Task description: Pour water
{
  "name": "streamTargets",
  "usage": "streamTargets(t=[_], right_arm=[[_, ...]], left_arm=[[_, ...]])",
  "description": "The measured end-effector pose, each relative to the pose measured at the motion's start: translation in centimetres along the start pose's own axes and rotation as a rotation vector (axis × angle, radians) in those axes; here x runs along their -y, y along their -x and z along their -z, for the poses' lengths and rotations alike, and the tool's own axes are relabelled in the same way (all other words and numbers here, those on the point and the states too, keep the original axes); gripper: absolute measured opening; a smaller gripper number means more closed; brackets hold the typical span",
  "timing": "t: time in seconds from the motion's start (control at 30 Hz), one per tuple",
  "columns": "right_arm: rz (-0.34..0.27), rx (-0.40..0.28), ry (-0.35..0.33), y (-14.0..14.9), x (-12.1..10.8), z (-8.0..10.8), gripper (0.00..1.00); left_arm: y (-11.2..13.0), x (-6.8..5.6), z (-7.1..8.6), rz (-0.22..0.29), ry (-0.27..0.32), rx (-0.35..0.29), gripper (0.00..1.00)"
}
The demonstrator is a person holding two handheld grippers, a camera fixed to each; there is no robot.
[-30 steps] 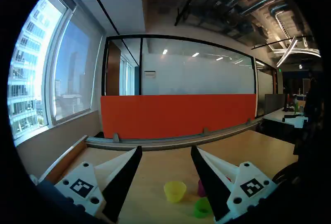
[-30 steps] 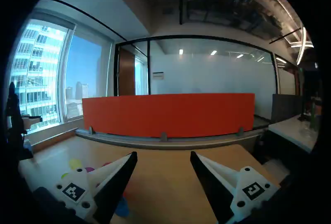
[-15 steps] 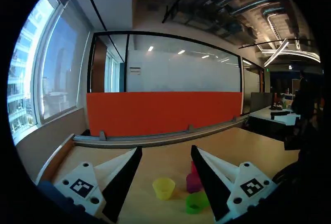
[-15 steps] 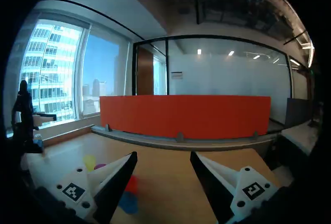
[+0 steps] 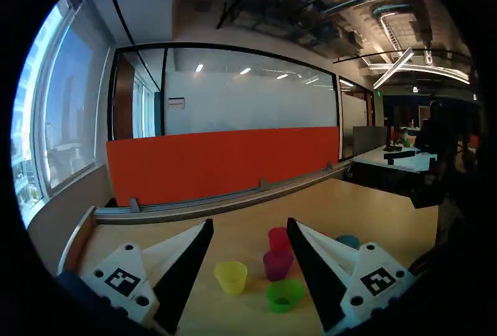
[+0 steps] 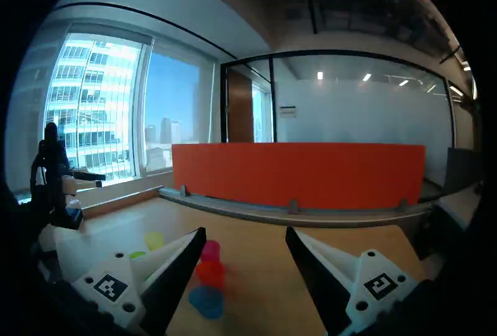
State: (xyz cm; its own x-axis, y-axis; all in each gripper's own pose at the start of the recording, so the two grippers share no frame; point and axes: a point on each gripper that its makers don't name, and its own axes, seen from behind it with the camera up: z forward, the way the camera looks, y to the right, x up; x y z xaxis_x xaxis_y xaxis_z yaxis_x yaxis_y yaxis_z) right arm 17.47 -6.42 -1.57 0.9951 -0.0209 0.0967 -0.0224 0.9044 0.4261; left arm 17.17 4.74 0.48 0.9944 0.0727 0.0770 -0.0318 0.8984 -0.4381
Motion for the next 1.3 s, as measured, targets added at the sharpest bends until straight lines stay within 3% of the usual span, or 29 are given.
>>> streamTargets(t=[0.3,0.67,1.3], right_arm=[[0.009,0.059,-0.048,1.6,1.1,0.0,0.99],[0.031,0.114,-0.081,3.6,2.0,0.7,0.99],[0.108,0.243,-0.134,8.0,3.2,1.5,0.99]], left_arm=[[1.1,-1.8,0.0,0.005,0.071,0.027,0.87],[3.7,-2.5,0.5,0.031,0.106,0.063,0.87],[8.1,-4.5,1.2,-0.037,0.182,0.161,0.87]])
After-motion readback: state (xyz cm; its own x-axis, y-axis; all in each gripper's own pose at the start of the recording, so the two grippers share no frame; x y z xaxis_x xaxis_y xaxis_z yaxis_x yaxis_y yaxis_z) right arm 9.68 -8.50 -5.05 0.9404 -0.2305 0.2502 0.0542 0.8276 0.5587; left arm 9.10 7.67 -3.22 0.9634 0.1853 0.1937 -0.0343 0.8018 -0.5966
